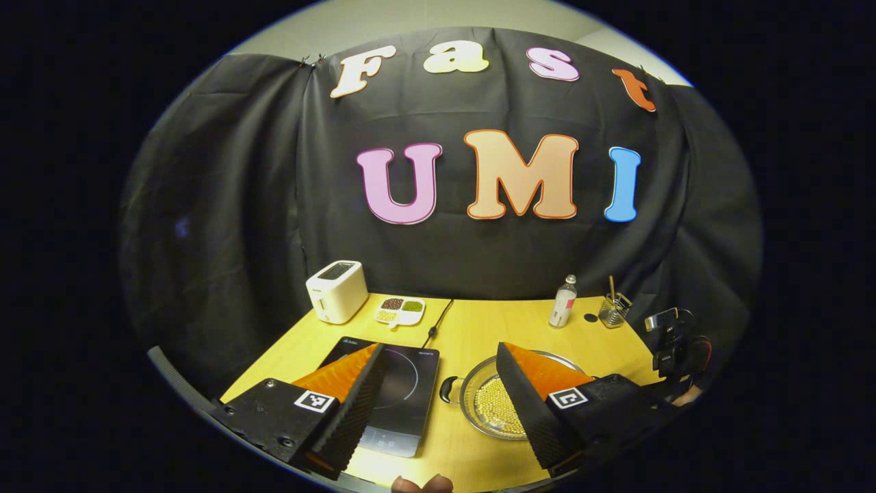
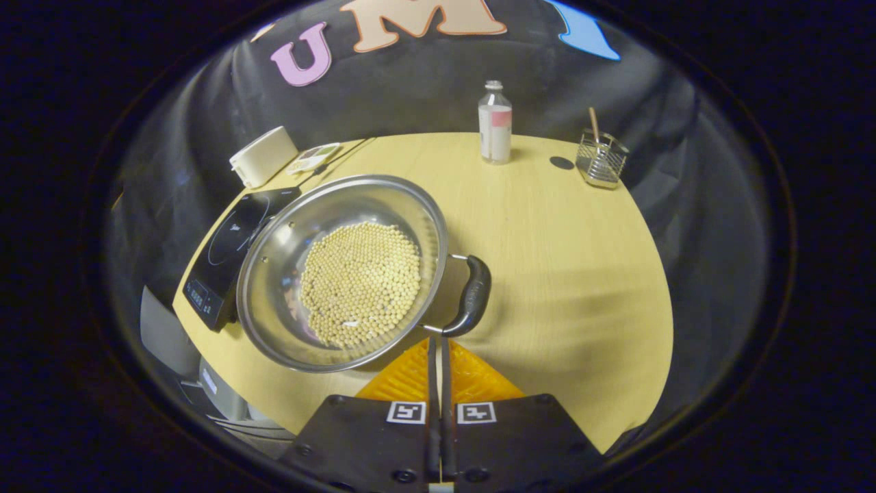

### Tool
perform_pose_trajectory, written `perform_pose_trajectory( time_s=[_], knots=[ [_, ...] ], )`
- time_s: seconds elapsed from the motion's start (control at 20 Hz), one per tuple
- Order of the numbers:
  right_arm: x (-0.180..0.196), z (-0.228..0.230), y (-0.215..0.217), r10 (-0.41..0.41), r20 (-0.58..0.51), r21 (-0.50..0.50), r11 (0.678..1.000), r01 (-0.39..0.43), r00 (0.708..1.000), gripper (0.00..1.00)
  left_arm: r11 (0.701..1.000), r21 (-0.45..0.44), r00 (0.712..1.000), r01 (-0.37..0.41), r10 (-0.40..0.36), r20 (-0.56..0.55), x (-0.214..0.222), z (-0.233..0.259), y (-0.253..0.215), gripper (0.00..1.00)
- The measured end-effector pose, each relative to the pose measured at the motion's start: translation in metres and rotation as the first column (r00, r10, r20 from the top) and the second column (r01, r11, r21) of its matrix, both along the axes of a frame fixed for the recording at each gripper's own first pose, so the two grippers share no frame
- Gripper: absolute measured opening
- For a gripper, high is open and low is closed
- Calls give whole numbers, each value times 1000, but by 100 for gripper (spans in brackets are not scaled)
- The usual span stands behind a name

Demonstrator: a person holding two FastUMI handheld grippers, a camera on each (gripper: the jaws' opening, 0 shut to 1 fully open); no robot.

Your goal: First push the handle of the pot to place it horizontally, then grasp the pot with both hands and set it on the induction cooktop.

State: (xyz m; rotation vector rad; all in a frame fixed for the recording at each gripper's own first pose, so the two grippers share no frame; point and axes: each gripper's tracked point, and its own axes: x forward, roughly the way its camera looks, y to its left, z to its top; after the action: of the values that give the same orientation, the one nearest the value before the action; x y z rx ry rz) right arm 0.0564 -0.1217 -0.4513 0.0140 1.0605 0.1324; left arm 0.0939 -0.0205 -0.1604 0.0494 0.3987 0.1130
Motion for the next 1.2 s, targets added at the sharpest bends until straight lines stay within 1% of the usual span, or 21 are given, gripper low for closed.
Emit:
perform_pose_trajectory(
  time_s=[0.05,0.1,0.15,0.3,0.35,0.4,0.5,0.6,0.7,0.75,0.8,0.85,0.9,1.0,1.05,1.1,1.15,1.2],
  knots=[
    [1,4,1,-13,7,-8,1000,13,1000,3,1000,-8,1000,17,-17,-6,4,-7,3,100],
    [3,6,-1,-25,13,-26,999,25,1000,3,999,-13,999,34,-34,-19,9,-14,7,98],
    [4,8,-3,-43,13,-43,998,43,999,3,999,-22,998,47,-48,-42,13,-25,12,98],
    [10,15,-1,-112,0,-64,992,112,994,3,990,-106,990,89,-99,-95,27,-48,17,99],
    [11,17,0,-130,-2,-69,989,130,991,3,986,-133,987,99,-115,-111,31,-57,20,96],
    [14,22,1,-151,4,-77,986,151,989,3,982,-154,983,112,-133,-129,36,-66,23,96],
    [20,27,1,-202,9,-92,975,202,979,3,973,-178,967,147,-179,-181,43,-88,26,96],
    [22,31,3,-264,-2,-83,961,263,964,3,963,-194,945,187,-230,-231,46,-110,28,97],
    [24,38,-1,-330,13,-92,939,330,944,4,949,-224,916,222,-282,-285,49,-133,25,97],
    [24,39,-4,-355,20,-103,929,355,935,9,941,-242,899,238,-307,-312,50,-143,23,100],
    [22,40,-7,-373,17,-117,921,372,928,16,935,-255,883,248,-326,-338,52,-154,22,97],
    [18,40,-6,-384,9,-124,916,382,923,16,933,-262,869,249,-334,-364,52,-164,24,97],
    [18,40,-6,-390,8,-125,913,388,921,27,933,-265,861,243,-334,-384,56,-173,24,97],
    [20,41,-3,-392,3,-121,913,389,920,37,936,-265,851,232,-328,-410,65,-185,25,97],
    [21,37,-2,-383,-5,-124,917,380,924,50,937,-265,844,228,-326,-425,68,-191,25,100],
    [23,33,-4,-377,-8,-139,918,372,926,63,936,-270,836,224,-327,-440,70,-196,23,97],
    [24,31,-7,-369,-6,-153,919,364,929,77,936,-276,826,217,-327,-459,70,-203,21,97],
    [27,27,-10,-363,-13,-164,920,356,932,77,937,-278,819,211,-325,-473,72,-209,20,97]
  ],
)
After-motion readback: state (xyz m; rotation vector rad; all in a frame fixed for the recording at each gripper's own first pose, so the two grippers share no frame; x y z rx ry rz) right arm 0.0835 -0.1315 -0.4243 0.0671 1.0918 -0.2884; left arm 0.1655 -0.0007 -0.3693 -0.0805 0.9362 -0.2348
